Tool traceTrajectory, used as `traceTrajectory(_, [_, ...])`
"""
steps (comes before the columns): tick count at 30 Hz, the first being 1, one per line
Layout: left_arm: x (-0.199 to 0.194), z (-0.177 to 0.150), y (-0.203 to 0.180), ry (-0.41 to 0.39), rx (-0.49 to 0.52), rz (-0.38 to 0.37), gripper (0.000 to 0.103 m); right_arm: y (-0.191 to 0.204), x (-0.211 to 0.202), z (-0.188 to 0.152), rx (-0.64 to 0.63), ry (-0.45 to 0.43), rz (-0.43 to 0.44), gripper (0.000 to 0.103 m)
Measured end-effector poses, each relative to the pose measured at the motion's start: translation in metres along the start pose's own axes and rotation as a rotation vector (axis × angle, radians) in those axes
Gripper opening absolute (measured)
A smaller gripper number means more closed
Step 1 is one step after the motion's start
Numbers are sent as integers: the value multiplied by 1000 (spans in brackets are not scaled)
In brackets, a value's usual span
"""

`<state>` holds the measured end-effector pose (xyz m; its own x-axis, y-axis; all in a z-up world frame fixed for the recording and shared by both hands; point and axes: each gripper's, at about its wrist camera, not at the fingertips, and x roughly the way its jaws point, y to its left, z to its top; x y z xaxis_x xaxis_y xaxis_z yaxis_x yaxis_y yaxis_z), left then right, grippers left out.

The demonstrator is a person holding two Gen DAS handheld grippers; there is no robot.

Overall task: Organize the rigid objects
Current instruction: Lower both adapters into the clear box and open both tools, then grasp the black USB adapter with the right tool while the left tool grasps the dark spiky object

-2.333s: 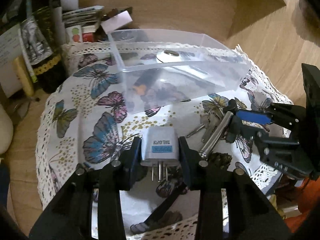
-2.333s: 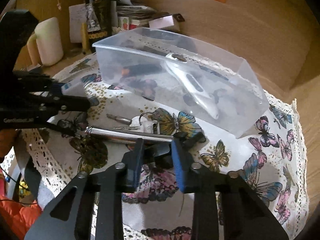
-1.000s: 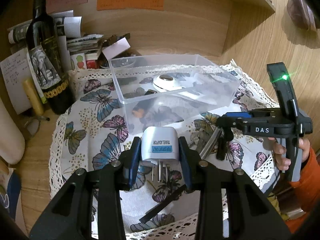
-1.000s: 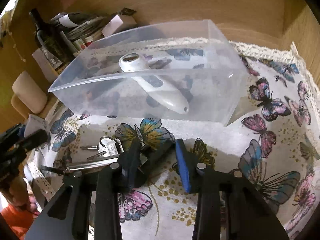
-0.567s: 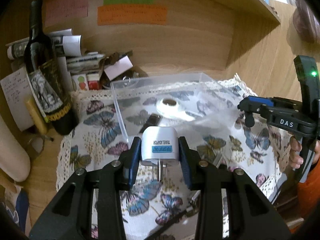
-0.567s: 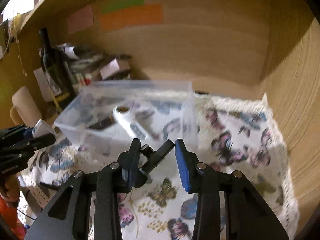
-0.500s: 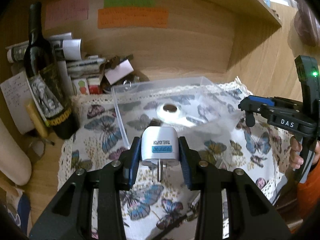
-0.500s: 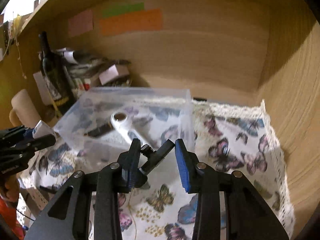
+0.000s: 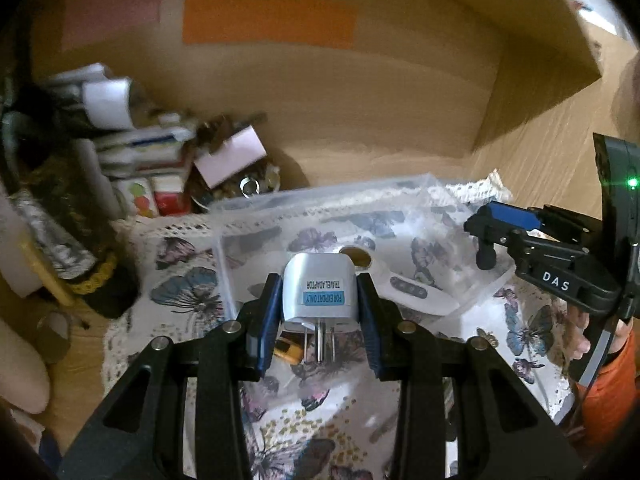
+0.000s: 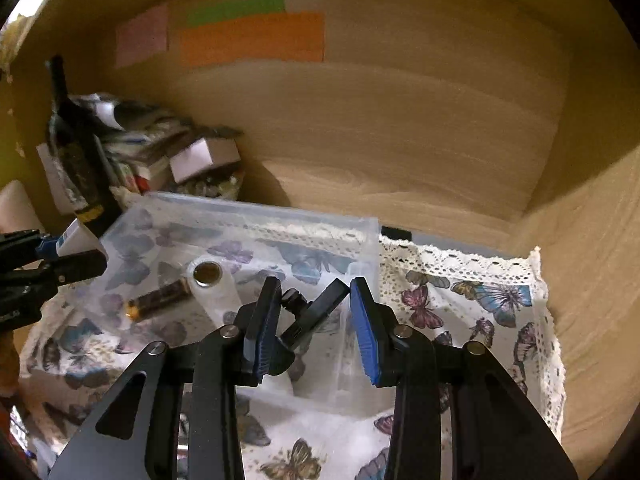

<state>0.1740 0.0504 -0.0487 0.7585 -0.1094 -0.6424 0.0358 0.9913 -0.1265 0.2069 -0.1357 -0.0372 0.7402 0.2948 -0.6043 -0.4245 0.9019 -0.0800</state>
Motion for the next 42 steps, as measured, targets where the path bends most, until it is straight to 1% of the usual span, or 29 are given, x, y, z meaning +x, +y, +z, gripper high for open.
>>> traceTrajectory(3, [18, -1, -1, 38, 6, 2, 37, 1, 20, -3, -4, 47, 11, 33])
traceTrajectory(7, [31, -5, -3, 73, 20, 2, 37, 3, 37, -6, -15, 87, 17, 33])
traceTrajectory(10, [28, -7, -7, 53, 45, 19, 38, 7, 40, -7, -30, 93, 6, 32])
traceTrajectory(11, [26, -6, -8, 44, 53, 22, 41, 8, 39, -7, -40, 97, 1, 33])
traceTrajectory(12, [24, -6, -10, 35, 57, 24, 47, 9, 38, -7, -46, 95, 2, 34])
traceTrajectory(14, [16, -5, -13, 12, 62, 29, 50, 11, 33, -5, -51, 82, -2, 41])
traceTrajectory(17, [0, -4, -16, -26, 74, 36, 51, 14, 18, -3, -53, 50, 0, 44])
traceTrajectory(18, [-4, -4, -17, -34, 77, 37, 55, 15, 13, -2, -51, 41, 3, 44])
traceTrajectory(19, [-9, -4, -18, -43, 78, 38, 57, 16, 7, -2, -49, 30, 5, 47])
traceTrajectory(20, [-15, -4, -19, -55, 79, 38, 63, 18, 0, -2, -48, 18, 9, 51])
traceTrajectory(21, [-23, -5, -19, -69, 78, 41, 69, 18, -6, -3, -48, 5, 12, 54])
traceTrajectory(22, [-29, -7, -19, -82, 77, 44, 71, 20, -15, -3, -47, -12, 13, 58])
traceTrajectory(25, [-42, -10, -18, -104, 74, 47, 77, 26, -32, -8, -51, -36, 24, 60])
traceTrajectory(26, [-48, -14, -17, -108, 72, 49, 81, 28, -38, -11, -52, -41, 30, 64])
traceTrajectory(28, [-55, -20, -16, -109, 70, 56, 84, 31, -47, -17, -53, -51, 39, 70])
traceTrajectory(31, [-63, -34, -15, -100, 72, 65, 84, 37, -56, -31, -62, -50, 50, 71])
traceTrajectory(33, [-63, -45, -14, -79, 72, 70, 85, 40, -60, -41, -64, -41, 59, 71])
traceTrajectory(38, [-62, -74, -13, -24, 76, 79, 85, 43, -59, -71, -38, 8, 88, 71])
traceTrajectory(42, [-59, -94, -16, 26, 63, 54, 85, 44, -52, -91, -17, 57, 106, 71])
